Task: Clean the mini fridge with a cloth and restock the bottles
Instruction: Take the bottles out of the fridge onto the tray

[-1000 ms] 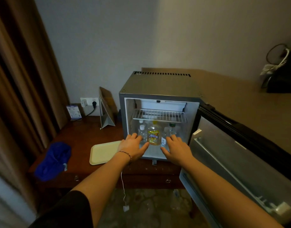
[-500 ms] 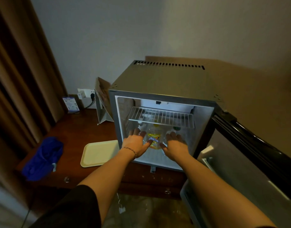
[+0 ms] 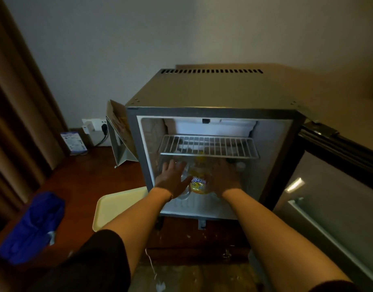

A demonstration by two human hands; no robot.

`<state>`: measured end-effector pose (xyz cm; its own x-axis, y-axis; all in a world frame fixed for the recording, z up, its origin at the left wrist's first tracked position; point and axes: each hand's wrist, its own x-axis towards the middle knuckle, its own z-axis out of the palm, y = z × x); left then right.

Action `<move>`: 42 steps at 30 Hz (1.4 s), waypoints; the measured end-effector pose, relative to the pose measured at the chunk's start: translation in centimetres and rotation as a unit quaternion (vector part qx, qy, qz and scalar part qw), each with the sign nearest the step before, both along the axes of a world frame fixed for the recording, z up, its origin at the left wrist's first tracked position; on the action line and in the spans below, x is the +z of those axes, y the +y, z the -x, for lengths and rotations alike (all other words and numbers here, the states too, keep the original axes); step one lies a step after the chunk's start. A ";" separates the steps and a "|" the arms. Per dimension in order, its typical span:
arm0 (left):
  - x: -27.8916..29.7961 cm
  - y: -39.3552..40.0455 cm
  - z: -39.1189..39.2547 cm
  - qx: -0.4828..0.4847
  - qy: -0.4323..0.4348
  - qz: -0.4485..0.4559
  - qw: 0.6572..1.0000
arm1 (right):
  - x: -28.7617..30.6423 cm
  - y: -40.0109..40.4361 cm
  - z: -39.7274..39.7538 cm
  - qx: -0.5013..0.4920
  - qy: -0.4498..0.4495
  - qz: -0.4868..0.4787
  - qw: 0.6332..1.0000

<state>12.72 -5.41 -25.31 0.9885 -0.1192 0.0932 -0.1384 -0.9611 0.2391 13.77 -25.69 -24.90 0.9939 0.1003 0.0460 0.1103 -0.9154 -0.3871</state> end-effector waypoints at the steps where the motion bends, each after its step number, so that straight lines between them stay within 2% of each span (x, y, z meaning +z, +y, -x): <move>1: -0.2 0.0 -0.3 -0.006 -0.008 0.003 1.000 | -0.2 -0.1 -0.2 -0.001 0.005 0.006 1.000; 4: -0.7 -0.3 -1.2 -0.018 -0.016 0.027 0.999 | -0.9 -0.3 -0.3 0.007 -0.004 0.028 1.000; 8: -1.7 -0.8 -1.7 -0.004 -0.015 0.041 0.999 | -1.6 -0.7 -0.3 0.011 -0.024 -0.004 1.000; 12: -2.3 -1.1 -1.6 0.011 -0.053 0.043 0.998 | -1.6 -1.0 -0.1 0.021 -0.044 0.001 0.999; 16: -2.2 -1.3 -1.3 0.002 -0.055 0.058 0.997 | -1.4 -1.5 0.5 0.036 -0.069 -0.001 0.997; 19: -1.1 -1.4 -0.2 0.021 -0.042 0.063 0.997 | -0.6 -1.6 0.7 0.043 -0.081 -0.011 0.996; 26: 2.9 -1.0 1.9 0.025 -0.008 0.043 0.999 | 3.9 0.5 1.8 0.079 -0.060 0.044 0.994; 30: 5.3 -0.2 3.7 0.065 0.039 0.029 0.997 | 6.2 2.2 3.0 0.121 -0.034 0.089 0.988; 34: 5.9 2.2 6.7 0.071 0.027 0.048 0.996 | 6.9 3.7 4.6 0.185 0.042 0.022 0.982; 37: 6.9 3.7 9.1 0.105 0.011 0.053 0.993 | 7.7 5.3 5.6 0.225 0.017 -0.002 0.974; 42: 7.9 6.8 11.8 0.144 -0.008 0.067 0.987 | 8.6 8.5 7.2 0.289 -0.016 0.037 0.956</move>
<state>0.96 1.37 -17.41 0.9780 0.1802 0.1050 0.1304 -0.9213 0.3664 6.55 -17.16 -16.27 0.7695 0.6368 0.0475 0.6172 -0.7226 -0.3112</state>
